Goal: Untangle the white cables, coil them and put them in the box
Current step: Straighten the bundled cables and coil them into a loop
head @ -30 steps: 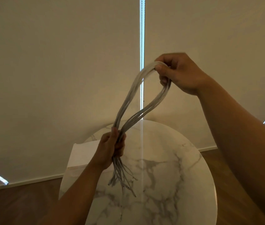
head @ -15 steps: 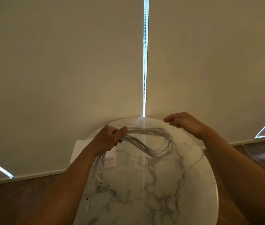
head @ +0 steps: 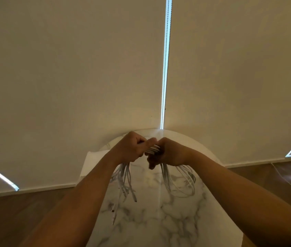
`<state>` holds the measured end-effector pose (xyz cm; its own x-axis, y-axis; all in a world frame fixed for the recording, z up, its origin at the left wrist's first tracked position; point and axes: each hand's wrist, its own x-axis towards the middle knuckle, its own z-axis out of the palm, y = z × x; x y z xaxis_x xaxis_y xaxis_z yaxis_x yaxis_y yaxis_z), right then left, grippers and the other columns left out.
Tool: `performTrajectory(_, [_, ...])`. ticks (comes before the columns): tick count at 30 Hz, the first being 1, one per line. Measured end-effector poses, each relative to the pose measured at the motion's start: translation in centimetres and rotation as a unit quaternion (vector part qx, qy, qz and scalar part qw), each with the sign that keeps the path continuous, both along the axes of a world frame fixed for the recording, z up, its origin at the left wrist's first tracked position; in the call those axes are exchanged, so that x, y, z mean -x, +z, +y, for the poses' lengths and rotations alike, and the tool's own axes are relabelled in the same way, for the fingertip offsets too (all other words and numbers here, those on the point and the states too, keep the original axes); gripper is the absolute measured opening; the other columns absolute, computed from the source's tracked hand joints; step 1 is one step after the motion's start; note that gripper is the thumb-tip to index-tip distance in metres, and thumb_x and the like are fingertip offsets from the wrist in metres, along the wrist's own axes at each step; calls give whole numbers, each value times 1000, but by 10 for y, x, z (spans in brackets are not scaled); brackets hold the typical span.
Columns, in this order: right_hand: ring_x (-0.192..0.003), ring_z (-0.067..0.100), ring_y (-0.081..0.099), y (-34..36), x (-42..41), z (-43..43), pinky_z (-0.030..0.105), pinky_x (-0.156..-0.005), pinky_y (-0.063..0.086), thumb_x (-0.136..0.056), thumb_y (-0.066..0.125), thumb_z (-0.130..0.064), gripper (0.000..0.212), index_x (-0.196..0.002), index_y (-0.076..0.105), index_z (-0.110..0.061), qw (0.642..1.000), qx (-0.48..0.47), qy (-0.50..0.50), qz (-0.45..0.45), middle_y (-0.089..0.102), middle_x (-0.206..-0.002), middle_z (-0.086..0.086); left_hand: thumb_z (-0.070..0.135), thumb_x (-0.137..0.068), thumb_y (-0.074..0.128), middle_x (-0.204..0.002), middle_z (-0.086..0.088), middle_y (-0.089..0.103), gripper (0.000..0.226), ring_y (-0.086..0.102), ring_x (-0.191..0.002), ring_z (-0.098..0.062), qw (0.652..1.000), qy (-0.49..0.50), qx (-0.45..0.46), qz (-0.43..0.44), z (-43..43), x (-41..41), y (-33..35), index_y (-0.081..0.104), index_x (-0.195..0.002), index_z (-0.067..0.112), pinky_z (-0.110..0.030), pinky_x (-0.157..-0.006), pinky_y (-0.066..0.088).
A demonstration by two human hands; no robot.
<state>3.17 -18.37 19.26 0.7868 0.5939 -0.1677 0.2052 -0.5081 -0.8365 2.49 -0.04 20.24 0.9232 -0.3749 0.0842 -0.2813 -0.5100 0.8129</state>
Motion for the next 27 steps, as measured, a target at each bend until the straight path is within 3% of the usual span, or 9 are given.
performTrajectory(2, [-60,23,67,-4,8,-3,21,-62,55,-91,67,-16,13,-88,70,-5,998,-48,-37,-5,72,-71,9,42,-89,62,-46,-2,47,57,40,-40,-13,1000,2,30,-3,4,1,3,59,-64,-9,-19,-44,37])
performTrajectory(5, [-40,5,46,-9,17,-4,17,-47,41,-91,67,-21,23,-72,65,-9,991,-65,-85,-76,54,-46,-9,44,-80,71,-52,-8,53,46,44,-42,-16,999,-20,33,1,8,2,6,70,-74,-2,-25,-45,40])
performTrajectory(10, [-47,14,44,-12,16,-15,32,-53,41,-88,71,-31,31,-75,67,-3,989,-17,-94,-116,49,-54,4,41,-84,70,-53,-7,55,39,49,-47,-21,995,-61,7,80,14,1,6,68,-77,2,-26,-46,44])
performTrajectory(15, [-42,7,45,-5,18,-22,29,-53,42,-89,69,-31,26,-75,67,-8,986,32,-91,-134,53,-52,-1,46,-89,60,-51,1,49,43,44,-46,-13,997,-56,-7,53,8,1,-4,64,-71,6,-27,-49,42])
performTrajectory(17, [-43,5,52,-1,19,-25,22,-54,46,-91,65,-34,31,-75,66,-8,985,38,-99,-136,62,-55,0,43,-89,61,-49,-1,44,44,39,-44,-15,998,-19,54,40,5,3,-7,62,-69,4,-25,-46,37])
performTrajectory(20, [-55,10,66,2,22,-31,16,-60,50,-96,60,-30,28,-81,68,-7,988,-6,-113,-104,72,-66,5,42,-84,65,-49,-1,35,42,28,-40,-13,972,32,218,77,2,4,-5,57,-65,5,-21,-40,30])
performTrajectory(24, [-65,20,71,-8,31,-22,27,-66,58,-97,57,-25,28,-90,69,-1,985,-76,-142,-59,74,-75,10,36,-87,63,-50,0,28,39,21,-41,-12,931,73,346,91,-7,7,-2,51,-58,13,-19,-41,25])
performTrajectory(27, [-58,18,66,-20,38,-18,27,-61,57,-96,58,-33,34,-95,68,-1,984,-77,-145,-74,71,-71,10,35,-88,62,-50,0,29,39,22,-40,-12,922,79,367,91,-12,9,2,51,-56,15,-19,-42,26])
